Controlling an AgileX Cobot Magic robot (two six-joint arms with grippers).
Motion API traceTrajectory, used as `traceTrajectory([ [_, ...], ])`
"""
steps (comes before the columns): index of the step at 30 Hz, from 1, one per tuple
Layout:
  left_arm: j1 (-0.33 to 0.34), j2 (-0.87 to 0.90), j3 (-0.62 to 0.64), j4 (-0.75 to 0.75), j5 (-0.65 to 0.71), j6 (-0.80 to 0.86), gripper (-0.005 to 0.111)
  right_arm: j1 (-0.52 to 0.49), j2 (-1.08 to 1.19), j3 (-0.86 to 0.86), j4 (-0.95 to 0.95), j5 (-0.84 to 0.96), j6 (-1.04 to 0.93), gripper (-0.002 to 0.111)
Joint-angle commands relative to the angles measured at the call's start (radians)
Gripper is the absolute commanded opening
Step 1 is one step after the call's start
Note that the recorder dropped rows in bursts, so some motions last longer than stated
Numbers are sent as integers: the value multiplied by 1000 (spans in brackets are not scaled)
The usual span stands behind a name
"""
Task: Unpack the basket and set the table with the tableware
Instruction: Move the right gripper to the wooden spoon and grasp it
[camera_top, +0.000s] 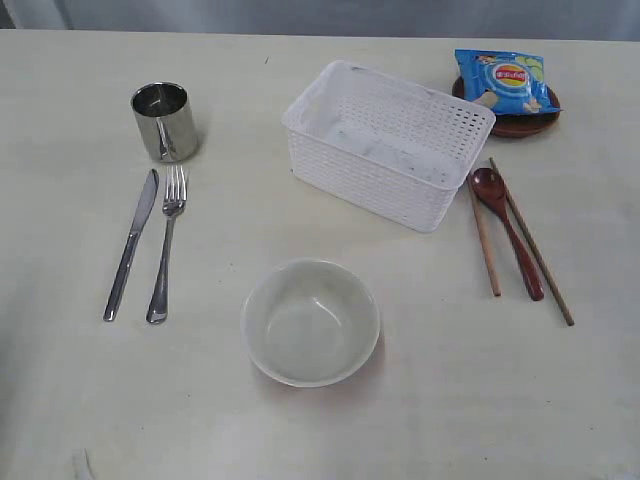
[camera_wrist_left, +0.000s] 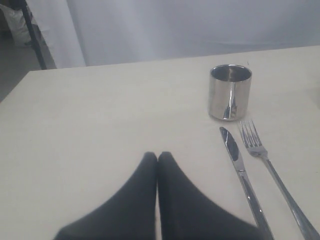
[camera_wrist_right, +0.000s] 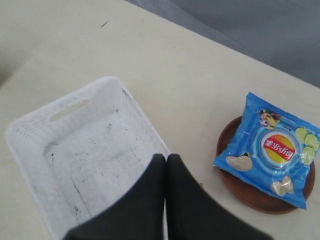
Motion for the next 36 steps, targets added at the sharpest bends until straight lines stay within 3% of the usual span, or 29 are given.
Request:
traceTrajectory([
  [1,-5,-2,2,0,-1,-2,0,-6,53,3,-5,41,-8,0],
  [10,-5,-2,2,0,-1,-2,0,-145,85,52,-19,415,237,0],
  [15,-5,-2,2,0,-1,-2,0,-143,80,278,-14,277,239,0],
  [20,-5,-2,2,0,-1,-2,0,-143,90,353,-16,161,194,27],
  [23,-5,-2,2,0,-1,-2,0,-143,101,383,-29,104,184,37],
  [36,-5,-2,2,0,-1,-2,0,-143,107,509,-66,-77,175,37],
])
